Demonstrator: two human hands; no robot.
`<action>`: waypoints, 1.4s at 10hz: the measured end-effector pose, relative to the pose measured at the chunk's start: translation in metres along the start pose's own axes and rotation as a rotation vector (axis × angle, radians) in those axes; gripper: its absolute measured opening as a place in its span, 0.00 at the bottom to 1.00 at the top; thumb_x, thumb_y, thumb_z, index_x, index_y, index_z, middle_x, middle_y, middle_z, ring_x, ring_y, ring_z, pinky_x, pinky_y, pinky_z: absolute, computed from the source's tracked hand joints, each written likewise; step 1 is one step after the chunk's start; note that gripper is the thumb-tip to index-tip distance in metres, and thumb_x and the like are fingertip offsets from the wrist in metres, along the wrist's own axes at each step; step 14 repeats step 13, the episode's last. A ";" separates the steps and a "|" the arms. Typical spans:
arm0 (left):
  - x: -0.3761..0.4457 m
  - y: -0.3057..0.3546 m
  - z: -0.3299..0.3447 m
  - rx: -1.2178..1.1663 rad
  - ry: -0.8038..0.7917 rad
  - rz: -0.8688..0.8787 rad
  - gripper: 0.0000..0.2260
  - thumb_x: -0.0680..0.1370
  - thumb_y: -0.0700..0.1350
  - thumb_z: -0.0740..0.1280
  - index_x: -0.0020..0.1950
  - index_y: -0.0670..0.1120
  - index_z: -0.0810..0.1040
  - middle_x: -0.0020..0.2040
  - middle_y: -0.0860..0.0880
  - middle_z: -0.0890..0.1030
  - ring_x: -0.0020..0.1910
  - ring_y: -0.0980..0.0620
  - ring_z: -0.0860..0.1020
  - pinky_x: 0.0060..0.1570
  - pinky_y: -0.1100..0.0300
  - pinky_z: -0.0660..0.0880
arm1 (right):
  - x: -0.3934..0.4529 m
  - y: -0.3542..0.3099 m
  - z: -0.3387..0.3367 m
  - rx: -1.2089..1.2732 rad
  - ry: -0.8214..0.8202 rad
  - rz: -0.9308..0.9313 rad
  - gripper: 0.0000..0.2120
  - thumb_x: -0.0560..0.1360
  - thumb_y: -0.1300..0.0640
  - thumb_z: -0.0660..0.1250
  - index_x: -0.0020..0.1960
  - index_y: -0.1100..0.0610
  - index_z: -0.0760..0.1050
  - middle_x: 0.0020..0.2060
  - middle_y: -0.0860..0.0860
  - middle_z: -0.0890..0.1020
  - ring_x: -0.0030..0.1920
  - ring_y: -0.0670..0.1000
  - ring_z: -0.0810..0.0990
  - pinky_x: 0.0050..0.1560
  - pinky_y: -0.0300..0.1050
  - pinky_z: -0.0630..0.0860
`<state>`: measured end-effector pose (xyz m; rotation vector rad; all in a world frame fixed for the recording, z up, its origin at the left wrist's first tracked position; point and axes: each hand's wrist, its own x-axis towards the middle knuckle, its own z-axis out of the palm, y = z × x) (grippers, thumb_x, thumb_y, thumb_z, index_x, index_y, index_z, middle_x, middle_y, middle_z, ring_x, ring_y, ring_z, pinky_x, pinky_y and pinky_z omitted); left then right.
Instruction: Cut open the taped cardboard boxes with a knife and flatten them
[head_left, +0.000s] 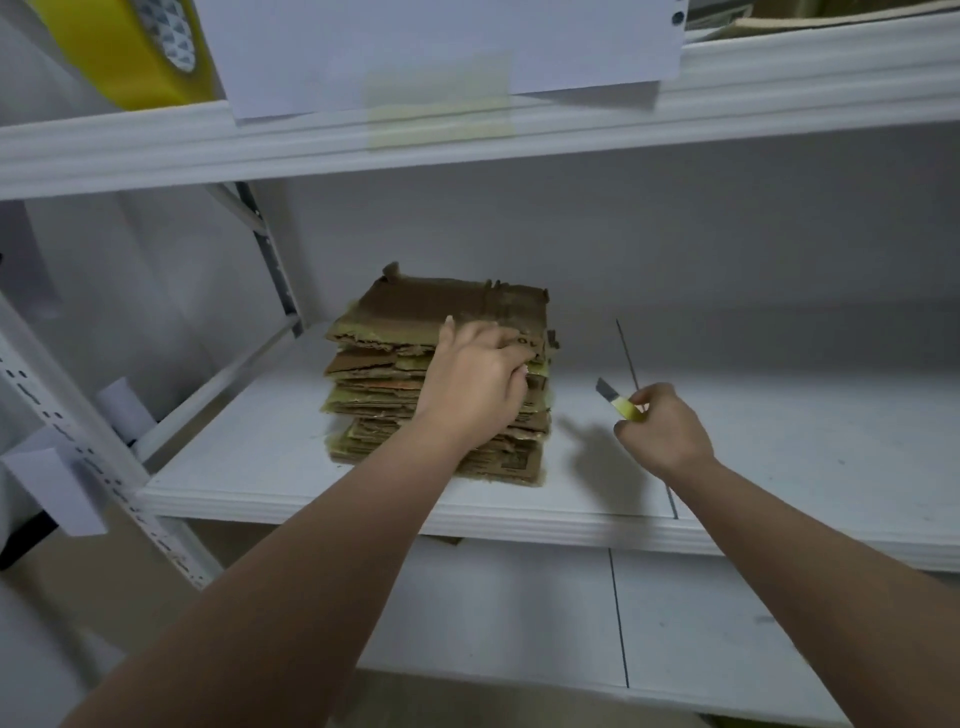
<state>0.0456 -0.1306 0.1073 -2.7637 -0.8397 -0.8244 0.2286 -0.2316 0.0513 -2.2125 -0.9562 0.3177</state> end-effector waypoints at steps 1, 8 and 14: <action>0.019 0.027 0.020 0.004 0.004 0.027 0.14 0.77 0.45 0.61 0.57 0.47 0.83 0.59 0.46 0.80 0.63 0.43 0.73 0.70 0.37 0.56 | 0.023 0.028 -0.008 -0.022 -0.027 -0.009 0.13 0.73 0.61 0.64 0.57 0.56 0.68 0.42 0.52 0.75 0.42 0.56 0.75 0.39 0.44 0.69; 0.028 0.128 0.091 0.260 -0.329 -0.234 0.16 0.81 0.49 0.56 0.65 0.54 0.77 0.70 0.51 0.71 0.70 0.51 0.64 0.73 0.44 0.39 | 0.088 0.171 -0.013 -0.518 -0.334 -0.427 0.28 0.81 0.47 0.50 0.77 0.55 0.49 0.77 0.55 0.50 0.77 0.58 0.43 0.75 0.55 0.47; -0.010 0.113 0.051 0.204 -0.203 -0.257 0.18 0.76 0.48 0.56 0.51 0.46 0.85 0.57 0.45 0.81 0.64 0.39 0.72 0.65 0.34 0.66 | 0.066 0.116 -0.009 -0.083 -0.123 -0.531 0.18 0.76 0.63 0.61 0.65 0.60 0.72 0.59 0.58 0.77 0.63 0.58 0.70 0.66 0.50 0.63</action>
